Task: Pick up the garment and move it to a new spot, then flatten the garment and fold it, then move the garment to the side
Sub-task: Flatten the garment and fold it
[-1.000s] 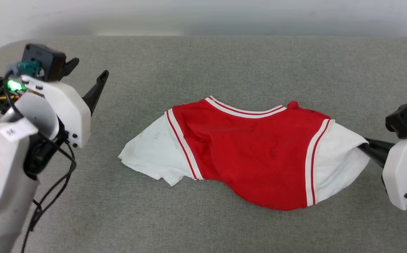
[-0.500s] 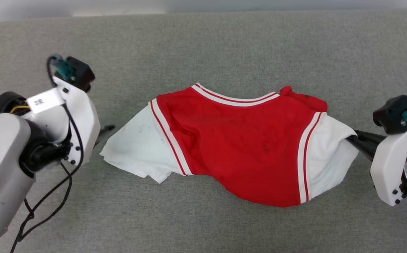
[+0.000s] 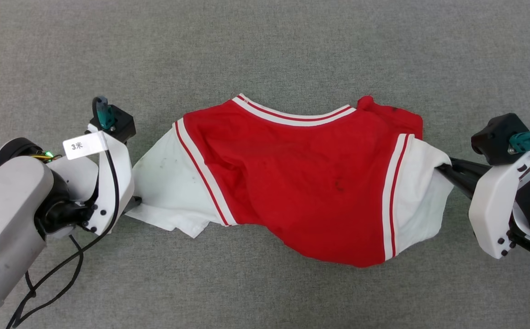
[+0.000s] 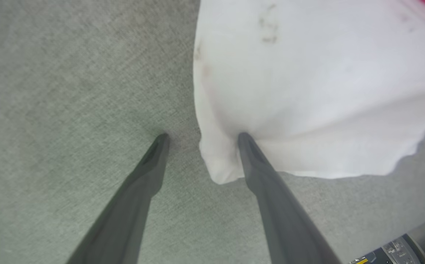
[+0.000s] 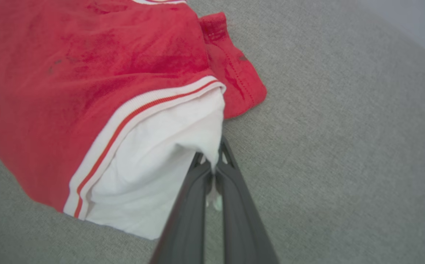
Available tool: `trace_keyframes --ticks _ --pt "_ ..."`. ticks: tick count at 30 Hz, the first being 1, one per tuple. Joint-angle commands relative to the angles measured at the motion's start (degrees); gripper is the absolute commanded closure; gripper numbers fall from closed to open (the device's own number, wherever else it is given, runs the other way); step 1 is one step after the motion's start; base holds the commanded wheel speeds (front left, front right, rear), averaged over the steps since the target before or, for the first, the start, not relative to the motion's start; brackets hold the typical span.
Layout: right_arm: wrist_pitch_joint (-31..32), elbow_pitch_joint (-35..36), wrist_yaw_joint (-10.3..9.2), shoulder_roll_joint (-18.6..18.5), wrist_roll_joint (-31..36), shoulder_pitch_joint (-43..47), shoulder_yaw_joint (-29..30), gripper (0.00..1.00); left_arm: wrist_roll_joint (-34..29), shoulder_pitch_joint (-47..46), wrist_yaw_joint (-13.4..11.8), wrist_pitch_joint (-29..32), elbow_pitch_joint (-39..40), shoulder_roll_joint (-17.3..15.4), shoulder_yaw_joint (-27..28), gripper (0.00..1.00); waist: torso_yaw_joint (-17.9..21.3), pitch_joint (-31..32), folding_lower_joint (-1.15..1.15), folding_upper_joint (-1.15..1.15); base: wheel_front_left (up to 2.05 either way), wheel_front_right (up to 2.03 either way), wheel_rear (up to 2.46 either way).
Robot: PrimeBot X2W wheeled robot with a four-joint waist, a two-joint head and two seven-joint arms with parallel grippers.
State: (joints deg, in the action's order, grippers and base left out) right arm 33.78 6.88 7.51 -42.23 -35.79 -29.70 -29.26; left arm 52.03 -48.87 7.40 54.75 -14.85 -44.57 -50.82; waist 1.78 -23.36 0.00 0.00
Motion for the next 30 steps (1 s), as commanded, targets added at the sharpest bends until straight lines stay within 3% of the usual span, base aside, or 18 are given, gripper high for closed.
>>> trace_keyframes --ticks 1,11,21,30 --pt "-0.4 -0.3 -0.04 0.2 0.3 -0.8 0.0 1.0 0.4 2.1 0.0 -0.1 -1.4 0.8 -2.6 1.0 0.0 0.0 0.0 0.0 0.0 0.0 0.0" --pt "-5.1 -1.5 -0.04 -0.2 0.5 -2.5 0.4 1.0 3.0 -2.0 0.0 -10.6 -2.7 0.9 -2.6 1.0 -1.6 4.0 0.0 0.0 0.0 0.0 0.0" --pt "-10.5 -0.5 -0.04 -3.0 0.1 -3.9 6.3 1.0 4.2 -6.8 0.0 -23.0 2.1 0.0 0.3 1.0 -3.5 9.7 0.0 0.0 0.0 0.0 0.0" --pt "-13.3 1.6 -0.04 -2.7 0.3 -9.4 12.0 1.0 2.4 -12.9 -1.0 -30.7 6.8 0.5 5.5 1.0 -3.6 10.3 0.0 0.0 0.0 0.0 0.0"
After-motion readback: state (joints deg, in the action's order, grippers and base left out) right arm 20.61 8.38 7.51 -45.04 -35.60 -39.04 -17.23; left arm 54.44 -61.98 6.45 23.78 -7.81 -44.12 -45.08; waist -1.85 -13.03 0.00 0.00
